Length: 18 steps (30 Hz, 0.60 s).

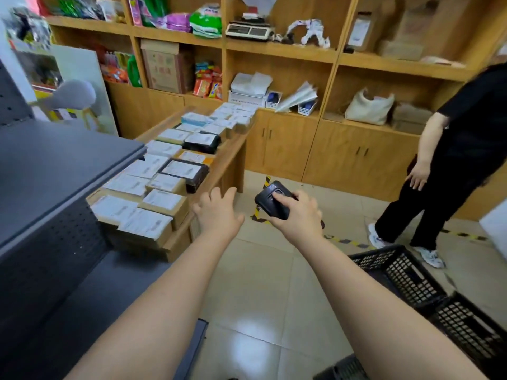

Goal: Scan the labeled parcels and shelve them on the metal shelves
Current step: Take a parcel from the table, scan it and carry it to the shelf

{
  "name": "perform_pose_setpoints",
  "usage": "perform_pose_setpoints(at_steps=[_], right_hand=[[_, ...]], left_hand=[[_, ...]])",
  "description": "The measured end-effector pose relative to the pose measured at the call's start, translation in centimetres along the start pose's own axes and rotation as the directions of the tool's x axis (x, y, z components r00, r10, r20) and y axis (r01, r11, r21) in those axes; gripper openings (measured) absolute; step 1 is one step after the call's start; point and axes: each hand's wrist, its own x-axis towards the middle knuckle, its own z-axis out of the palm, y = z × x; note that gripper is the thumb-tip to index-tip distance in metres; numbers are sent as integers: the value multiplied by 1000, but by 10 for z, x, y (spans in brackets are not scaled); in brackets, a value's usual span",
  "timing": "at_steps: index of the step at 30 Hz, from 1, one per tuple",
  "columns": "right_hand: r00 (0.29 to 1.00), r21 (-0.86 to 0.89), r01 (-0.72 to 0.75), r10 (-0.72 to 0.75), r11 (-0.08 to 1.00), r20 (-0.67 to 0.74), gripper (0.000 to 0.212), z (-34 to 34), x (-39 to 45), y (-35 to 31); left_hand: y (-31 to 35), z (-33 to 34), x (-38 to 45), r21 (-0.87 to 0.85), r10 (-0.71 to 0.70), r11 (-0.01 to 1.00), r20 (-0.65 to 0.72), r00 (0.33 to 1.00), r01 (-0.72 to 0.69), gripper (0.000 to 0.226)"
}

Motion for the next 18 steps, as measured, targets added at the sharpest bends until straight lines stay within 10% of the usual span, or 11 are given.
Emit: perform_pose_setpoints(at_steps=[18], right_hand=[[989,115,33,-49,993,137,60,108,367,32]], left_hand=[[14,110,344,-143,-326,930,112,939,340,64]])
